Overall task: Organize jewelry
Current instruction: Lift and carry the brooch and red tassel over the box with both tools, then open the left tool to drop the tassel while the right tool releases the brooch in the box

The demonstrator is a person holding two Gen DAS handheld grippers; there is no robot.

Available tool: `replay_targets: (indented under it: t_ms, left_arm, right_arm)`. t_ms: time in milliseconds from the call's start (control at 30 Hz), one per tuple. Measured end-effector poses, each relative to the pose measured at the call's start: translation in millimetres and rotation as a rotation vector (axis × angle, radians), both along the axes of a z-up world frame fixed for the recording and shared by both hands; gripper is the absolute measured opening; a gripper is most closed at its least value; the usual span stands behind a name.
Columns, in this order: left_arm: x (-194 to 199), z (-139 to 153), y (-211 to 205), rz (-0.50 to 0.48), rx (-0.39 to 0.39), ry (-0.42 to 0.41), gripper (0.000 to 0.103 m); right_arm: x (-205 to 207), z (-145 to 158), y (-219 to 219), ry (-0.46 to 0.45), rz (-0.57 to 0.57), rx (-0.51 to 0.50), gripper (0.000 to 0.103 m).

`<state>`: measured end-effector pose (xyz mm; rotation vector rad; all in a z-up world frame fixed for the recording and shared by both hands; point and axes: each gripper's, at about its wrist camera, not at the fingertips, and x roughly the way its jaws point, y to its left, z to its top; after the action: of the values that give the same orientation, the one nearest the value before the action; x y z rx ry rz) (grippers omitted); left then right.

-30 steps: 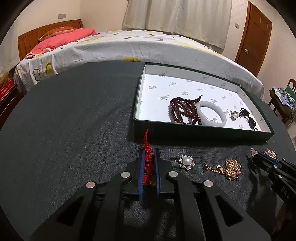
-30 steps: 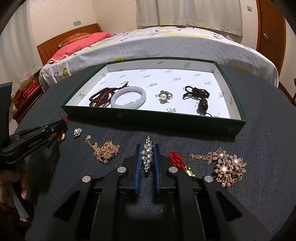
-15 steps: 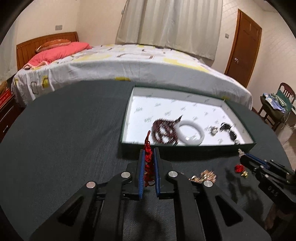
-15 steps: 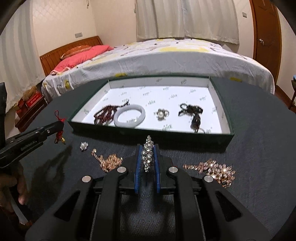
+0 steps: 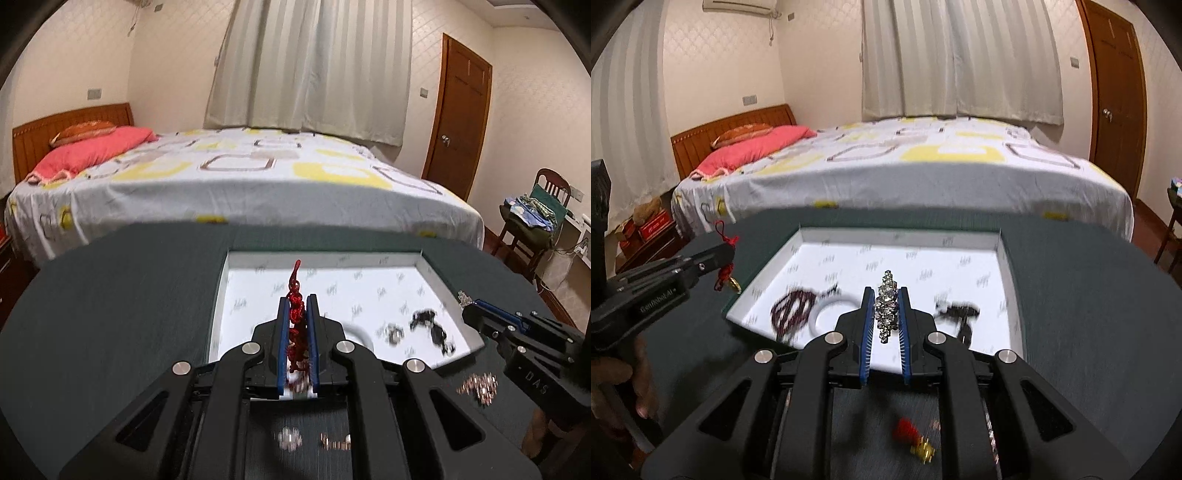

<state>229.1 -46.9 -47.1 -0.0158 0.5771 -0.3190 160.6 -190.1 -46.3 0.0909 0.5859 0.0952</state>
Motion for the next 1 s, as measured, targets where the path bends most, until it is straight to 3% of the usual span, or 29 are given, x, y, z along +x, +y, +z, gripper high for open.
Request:
replay_targets:
  t_ms: [267,700,1000]
  left_arm:
    - [50,-9,-10,-0.003,0.017,0.0,0.01]
    - [114,-70,-2,0.034,0.03,0.223,0.01]
    - [121,-76,-1,0.016,0.035,0.25,0.01]
  right_arm:
    - [44,-1,-1,-0.02,-0.008,-0.006,0.013]
    - [112,-57,19,0.146,0.015,-0.017,0.013]
    - [127,-74,24,0.252,0.017,-0.04,0.013]
